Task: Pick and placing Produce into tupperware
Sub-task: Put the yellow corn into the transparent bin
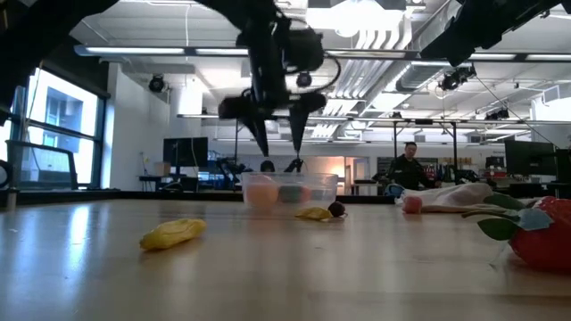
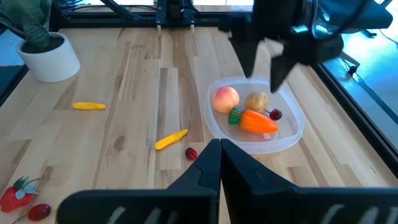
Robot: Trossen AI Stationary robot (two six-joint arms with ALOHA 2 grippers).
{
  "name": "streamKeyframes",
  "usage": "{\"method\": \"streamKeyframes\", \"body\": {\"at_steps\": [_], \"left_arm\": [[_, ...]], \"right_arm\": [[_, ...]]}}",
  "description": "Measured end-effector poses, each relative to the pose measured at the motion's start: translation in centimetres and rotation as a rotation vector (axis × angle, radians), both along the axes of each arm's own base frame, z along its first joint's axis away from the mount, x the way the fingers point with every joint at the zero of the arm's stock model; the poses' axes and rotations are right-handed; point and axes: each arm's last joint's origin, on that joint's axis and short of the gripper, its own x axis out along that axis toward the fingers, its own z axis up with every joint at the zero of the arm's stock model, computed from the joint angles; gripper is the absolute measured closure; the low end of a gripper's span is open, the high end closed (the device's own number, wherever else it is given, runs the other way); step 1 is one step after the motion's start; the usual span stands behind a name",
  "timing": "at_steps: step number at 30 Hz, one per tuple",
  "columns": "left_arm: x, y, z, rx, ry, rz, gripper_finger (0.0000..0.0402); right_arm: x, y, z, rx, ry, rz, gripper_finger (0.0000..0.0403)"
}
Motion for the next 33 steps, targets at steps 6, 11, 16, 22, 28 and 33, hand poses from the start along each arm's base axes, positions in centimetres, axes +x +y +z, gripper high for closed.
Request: {"method": "streamKeyframes", "body": {"at_steps": [6, 11, 16, 22, 28, 33], "left_arm": [[0.8, -4.7, 3.3, -0.093, 0.043, 0.042, 0.0126], [1.3, -10.3, 3.5, -0.105, 0.130, 0.054, 0.0126], [1.2, -16.1, 2.7, -0.010, 0.259, 0.050, 0.0126], [0.5, -22.1, 0.2, 0.077, 0.305, 0.133, 0.0126], [-0.7, -24.9, -2.7, 0.110, 0.378, -0.059, 0.0126], [-0.9, -25.3, -3.7, 0.051, 0.401, -0.208, 0.0126]], "right_arm": [[0.0, 0.0, 0.0, 0.000, 0.000, 0.000, 0.0402], [0.0, 0.0, 0.0, 0.000, 0.000, 0.000, 0.0402], [0.0, 0.0, 0.0, 0.000, 0.000, 0.000, 0.0402], [0.0, 0.0, 0.0, 0.000, 0.000, 0.000, 0.0402], [0.0, 0.0, 0.0, 0.000, 0.000, 0.000, 0.0402], [0.0, 0.0, 0.0, 0.000, 0.000, 0.001, 0.0402]]}}
